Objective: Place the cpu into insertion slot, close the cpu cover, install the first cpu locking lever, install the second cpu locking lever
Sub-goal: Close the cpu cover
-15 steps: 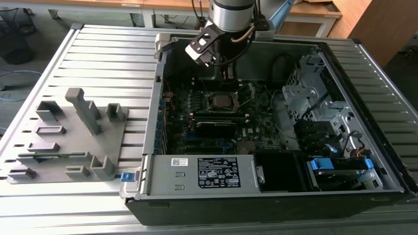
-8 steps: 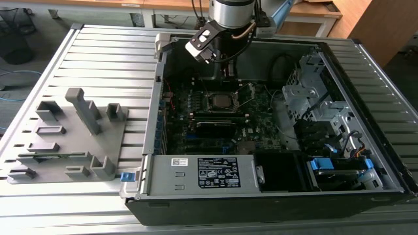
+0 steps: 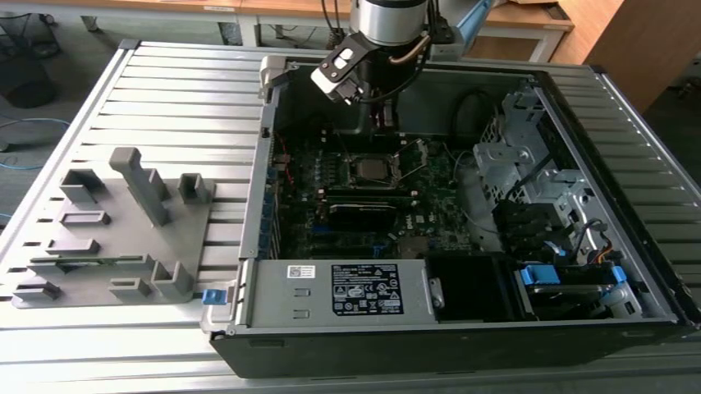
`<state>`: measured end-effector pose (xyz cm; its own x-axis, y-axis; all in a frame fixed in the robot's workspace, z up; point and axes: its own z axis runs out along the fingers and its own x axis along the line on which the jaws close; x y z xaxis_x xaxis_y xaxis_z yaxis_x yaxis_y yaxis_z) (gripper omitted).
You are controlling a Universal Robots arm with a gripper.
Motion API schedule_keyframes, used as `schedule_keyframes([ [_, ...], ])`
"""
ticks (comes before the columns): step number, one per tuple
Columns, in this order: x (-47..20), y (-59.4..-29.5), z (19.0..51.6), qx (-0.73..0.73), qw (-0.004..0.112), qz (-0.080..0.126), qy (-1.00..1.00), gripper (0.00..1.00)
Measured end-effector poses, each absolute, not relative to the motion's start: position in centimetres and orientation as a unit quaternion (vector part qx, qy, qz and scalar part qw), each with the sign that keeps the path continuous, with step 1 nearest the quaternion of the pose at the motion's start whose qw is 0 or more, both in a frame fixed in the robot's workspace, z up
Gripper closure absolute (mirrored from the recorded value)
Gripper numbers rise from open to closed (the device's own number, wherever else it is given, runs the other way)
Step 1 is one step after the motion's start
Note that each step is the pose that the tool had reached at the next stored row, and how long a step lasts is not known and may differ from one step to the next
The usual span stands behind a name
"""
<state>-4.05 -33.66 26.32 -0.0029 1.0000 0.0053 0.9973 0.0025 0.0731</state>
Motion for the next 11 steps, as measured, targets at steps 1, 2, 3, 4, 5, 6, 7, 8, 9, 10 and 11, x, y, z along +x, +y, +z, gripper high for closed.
schedule_keyframes([
  [1,-4.04,-33.66,26.32,0.706,0.024,0.028,0.708,0.89],
  [2,-4.04,-33.66,26.35,0.706,0.024,0.028,0.708,0.89],
  [3,-4.04,-33.66,26.38,0.706,0.024,0.028,0.708,0.89],
  [4,-4.04,-33.66,26.39,0.706,0.024,0.028,0.708,0.89],
  [5,-4.05,-33.66,26.41,0.706,0.024,0.028,0.708,0.89],
  [6,-4.05,-33.67,26.45,0.706,0.024,0.027,0.708,0.89],
  [7,-4.05,-33.66,26.50,0.706,0.024,0.028,0.708,0.89],
  [8,-4.04,-33.66,26.56,0.706,0.024,0.028,0.708,0.89],
  [9,-4.04,-33.66,26.64,0.706,0.024,0.028,0.708,0.89],
  [10,-4.04,-33.66,26.70,0.706,0.024,0.028,0.708,0.89],
  [11,-4.04,-33.66,26.77,0.706,0.024,0.028,0.708,0.89],
])
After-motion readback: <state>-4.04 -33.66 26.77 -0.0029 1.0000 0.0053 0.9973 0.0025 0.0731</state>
